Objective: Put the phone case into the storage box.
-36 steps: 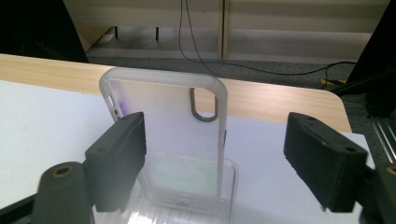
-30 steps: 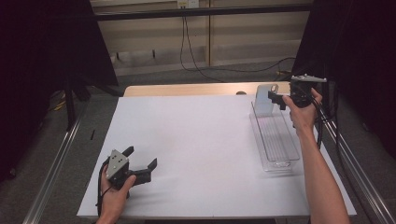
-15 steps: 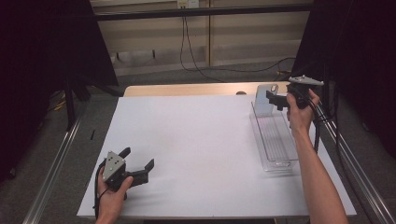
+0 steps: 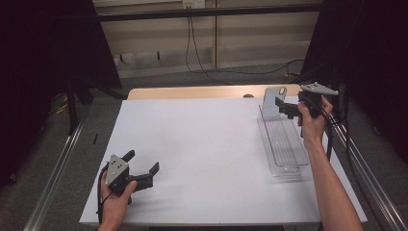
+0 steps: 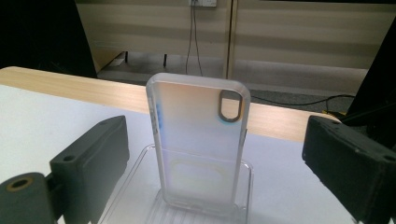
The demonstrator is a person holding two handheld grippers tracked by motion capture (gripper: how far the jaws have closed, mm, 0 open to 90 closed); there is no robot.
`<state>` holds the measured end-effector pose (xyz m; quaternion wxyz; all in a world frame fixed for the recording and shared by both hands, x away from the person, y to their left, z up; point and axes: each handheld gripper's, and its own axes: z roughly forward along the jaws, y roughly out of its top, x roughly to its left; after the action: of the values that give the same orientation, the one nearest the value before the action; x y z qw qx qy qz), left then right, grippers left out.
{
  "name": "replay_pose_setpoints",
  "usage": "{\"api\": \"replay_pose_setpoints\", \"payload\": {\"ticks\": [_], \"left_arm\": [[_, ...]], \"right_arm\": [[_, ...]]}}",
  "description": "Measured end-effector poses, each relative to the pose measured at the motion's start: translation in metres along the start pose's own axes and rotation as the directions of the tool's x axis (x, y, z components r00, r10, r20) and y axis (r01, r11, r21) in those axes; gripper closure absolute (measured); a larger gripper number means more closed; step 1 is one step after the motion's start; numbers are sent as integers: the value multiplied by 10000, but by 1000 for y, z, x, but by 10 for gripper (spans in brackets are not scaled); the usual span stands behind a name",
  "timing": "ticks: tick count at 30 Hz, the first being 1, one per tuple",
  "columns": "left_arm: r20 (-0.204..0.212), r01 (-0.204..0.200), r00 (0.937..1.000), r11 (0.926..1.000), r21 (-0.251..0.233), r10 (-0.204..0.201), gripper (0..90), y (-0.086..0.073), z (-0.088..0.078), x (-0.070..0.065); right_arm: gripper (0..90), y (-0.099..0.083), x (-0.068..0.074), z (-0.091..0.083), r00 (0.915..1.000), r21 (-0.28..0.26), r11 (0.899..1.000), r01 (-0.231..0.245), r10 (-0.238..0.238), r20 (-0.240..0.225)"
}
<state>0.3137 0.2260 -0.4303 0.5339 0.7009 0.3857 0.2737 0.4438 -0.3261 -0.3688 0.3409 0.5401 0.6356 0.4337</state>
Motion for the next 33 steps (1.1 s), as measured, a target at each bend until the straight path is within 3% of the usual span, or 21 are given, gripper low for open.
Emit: {"api": "replay_pose_setpoints", "payload": {"ticks": [12, 18, 20, 23, 26, 30, 33], "left_arm": [[-30, -57, 10000, 10000, -44, 57, 24, 0, -3, 1], [-30, -11, 10000, 10000, -85, 10, 24, 0, -3, 0], [-27, 171, 9998, 9998, -127, -171, 25, 0, -3, 0], [-67, 89, 9999, 9999, -98, -90, 25, 0, -3, 1], [-100, 1, 10000, 9999, -102, -2, 25, 0, -5, 1], [-109, 49, 9999, 9999, -121, -51, 25, 1, -5, 1], [-91, 81, 9999, 9999, -147, -82, 25, 1, -5, 0]], "right_arm": [[74, -3, 12, -13, 9996, -485, 9985, 273, -277, -71], [66, -8, 15, -23, 9997, -647, 9979, 96, -111, -219], [61, -10, 16, -26, 9998, -720, 9974, 16, -31, -206], [63, -13, 17, -31, 9997, -824, 9966, -43, 24, -233], [68, -15, 17, -39, 9999, -768, 9970, -71, 79, 94], [54, -19, 17, -52, 9998, -991, 9951, -4, 24, 203], [44, -22, 15, -60, 9998, -1088, 9939, -202, 204, 8]]}}
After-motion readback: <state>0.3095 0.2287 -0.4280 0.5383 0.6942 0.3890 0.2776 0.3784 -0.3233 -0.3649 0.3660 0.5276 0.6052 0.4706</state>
